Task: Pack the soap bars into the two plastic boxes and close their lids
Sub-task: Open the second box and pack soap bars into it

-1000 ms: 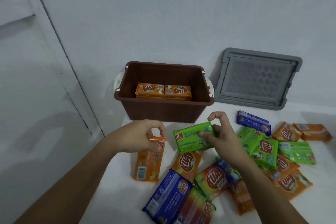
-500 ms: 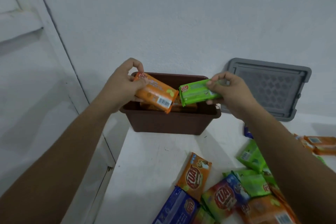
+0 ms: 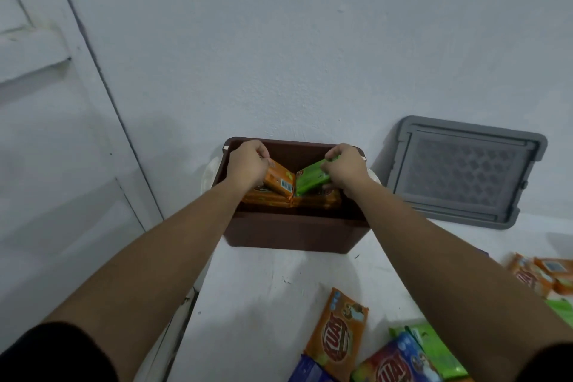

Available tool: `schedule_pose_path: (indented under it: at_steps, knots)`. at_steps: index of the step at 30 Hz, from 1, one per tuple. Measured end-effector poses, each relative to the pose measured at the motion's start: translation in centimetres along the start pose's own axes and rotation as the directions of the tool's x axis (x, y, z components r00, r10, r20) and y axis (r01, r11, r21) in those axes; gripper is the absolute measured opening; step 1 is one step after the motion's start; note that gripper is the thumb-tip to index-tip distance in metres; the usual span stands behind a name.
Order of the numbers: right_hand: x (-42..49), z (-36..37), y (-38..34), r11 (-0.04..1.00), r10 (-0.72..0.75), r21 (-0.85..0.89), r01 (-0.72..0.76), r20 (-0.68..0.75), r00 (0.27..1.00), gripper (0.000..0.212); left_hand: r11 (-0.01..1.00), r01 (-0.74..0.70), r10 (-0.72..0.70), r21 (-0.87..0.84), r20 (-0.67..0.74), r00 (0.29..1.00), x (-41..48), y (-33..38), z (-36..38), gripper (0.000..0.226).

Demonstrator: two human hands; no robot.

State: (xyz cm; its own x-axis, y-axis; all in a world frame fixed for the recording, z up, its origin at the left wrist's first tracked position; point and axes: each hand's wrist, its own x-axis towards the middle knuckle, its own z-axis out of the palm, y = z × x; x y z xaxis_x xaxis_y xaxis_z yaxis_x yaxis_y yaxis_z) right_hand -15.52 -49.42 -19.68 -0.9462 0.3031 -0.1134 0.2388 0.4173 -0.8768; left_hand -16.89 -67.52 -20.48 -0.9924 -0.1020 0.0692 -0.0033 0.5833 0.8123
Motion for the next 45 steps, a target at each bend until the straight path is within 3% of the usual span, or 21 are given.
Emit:
schedule_pose_path:
  at_steps: [4,8,12,15,21,31,35,37,40,42,45]
  knots:
    - [0.1,0.5,0.7,0.999,0.044,-0.003,-0.044,0.012,0.999,0.020,0.999,0.039,-0.039,-0.004,0.022,0.999,0.4,-0.8,0.3,0.005]
    - [0.1,0.5,1.2,0.983,0.036,-0.182,-0.028,0.040,0.999,0.047,0.992,0.043,-0.066,0.121,0.197,0.978,0.0,-1.2,0.1,0.041]
    - [-0.2,0.8,1.2,0.934,0.044,-0.357,-0.011,0.085,0.995,0.069,0.954,-0.031,-0.044,0.299,0.242,0.969,0.0,-1.4,0.5,0.045]
    - [-0.1,1.1,1.3,0.902,0.043,-0.432,0.002,0.094,0.995,0.069,0.915,-0.085,-0.022,0.395,0.259,0.966,-0.1,-1.3,0.7,0.041]
    - [0.1,1.4,1.6,0.843,0.025,-0.537,0.038,0.111,0.994,0.055,0.895,-0.124,-0.014,0.429,0.304,0.952,0.2,-1.5,0.8,0.037]
    - [-1.8,0.2,0.2,0.796,-0.065,-0.586,0.150,0.163,0.984,0.038,0.802,-0.203,0.038,0.561,0.292,0.956,0.4,-1.0,0.7,0.045]
    - [-4.2,-1.8,-0.5,0.791,-0.227,-0.556,0.255,0.121,0.966,0.041,0.839,-0.348,0.321,0.419,0.136,0.937,-1.7,0.7,-0.2,0.031]
    - [-5.5,-2.8,0.1,0.795,-0.309,-0.527,0.300,0.073,0.948,0.041,0.834,-0.482,0.486,0.268,0.055,0.872,-4.3,1.8,-0.7,0.020]
    - [-8.0,-4.3,1.3,0.806,-0.394,-0.483,0.343,-0.005,0.919,0.034,0.746,-0.651,0.653,0.140,0.037,0.757,-8.7,2.4,-0.9,0.009]
    - [-10.5,-5.2,2.2,0.809,-0.442,-0.457,0.369,-0.058,0.895,0.024,0.727,-0.682,0.677,0.074,0.089,0.731,-11.9,1.8,-0.8,0.006]
    - [-14.5,-6.1,3.8,0.826,-0.449,-0.426,0.370,-0.099,0.888,0.015,0.831,-0.556,0.525,0.017,0.307,0.794,-16.1,-0.1,-0.1,0.009]
